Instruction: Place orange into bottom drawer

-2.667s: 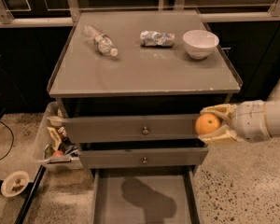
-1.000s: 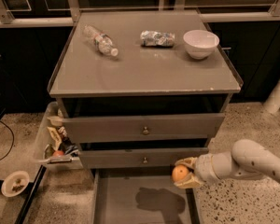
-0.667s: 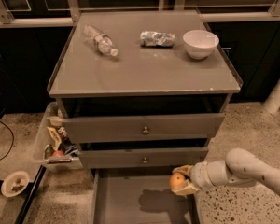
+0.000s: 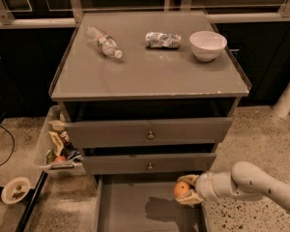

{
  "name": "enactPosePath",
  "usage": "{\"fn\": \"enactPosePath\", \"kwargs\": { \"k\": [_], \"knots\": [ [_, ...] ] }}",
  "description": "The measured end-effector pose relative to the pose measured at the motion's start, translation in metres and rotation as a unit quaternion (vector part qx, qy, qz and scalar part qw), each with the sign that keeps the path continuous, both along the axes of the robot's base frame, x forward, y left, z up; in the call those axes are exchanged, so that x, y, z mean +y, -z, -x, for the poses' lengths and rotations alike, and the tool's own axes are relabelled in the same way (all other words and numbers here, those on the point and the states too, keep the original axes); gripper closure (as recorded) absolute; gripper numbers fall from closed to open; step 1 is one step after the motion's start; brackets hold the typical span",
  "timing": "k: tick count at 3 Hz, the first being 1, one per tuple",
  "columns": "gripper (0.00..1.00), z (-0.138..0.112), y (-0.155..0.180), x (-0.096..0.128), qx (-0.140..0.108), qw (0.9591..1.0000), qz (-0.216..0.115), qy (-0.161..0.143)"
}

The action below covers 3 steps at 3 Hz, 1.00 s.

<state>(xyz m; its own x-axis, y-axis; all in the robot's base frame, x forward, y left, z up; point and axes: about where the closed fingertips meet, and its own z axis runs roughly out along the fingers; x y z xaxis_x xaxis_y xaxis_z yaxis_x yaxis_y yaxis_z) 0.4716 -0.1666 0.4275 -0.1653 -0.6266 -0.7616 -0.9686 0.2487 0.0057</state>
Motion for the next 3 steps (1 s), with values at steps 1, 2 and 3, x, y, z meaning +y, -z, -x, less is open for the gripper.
{"fn": "enactPosePath", "kwargs": {
  "k": [1, 2, 3],
  "knots": [
    [1.00, -0.016, 0.032, 0.003, -0.041, 0.9989, -0.018, 0.015],
    [1.00, -0.035, 0.073, 0.010, -0.057, 0.9978, -0.034, 0.009],
    [1.00, -0.047, 0.118, 0.023, -0.053, 0.9976, -0.040, -0.020]
  ]
}}
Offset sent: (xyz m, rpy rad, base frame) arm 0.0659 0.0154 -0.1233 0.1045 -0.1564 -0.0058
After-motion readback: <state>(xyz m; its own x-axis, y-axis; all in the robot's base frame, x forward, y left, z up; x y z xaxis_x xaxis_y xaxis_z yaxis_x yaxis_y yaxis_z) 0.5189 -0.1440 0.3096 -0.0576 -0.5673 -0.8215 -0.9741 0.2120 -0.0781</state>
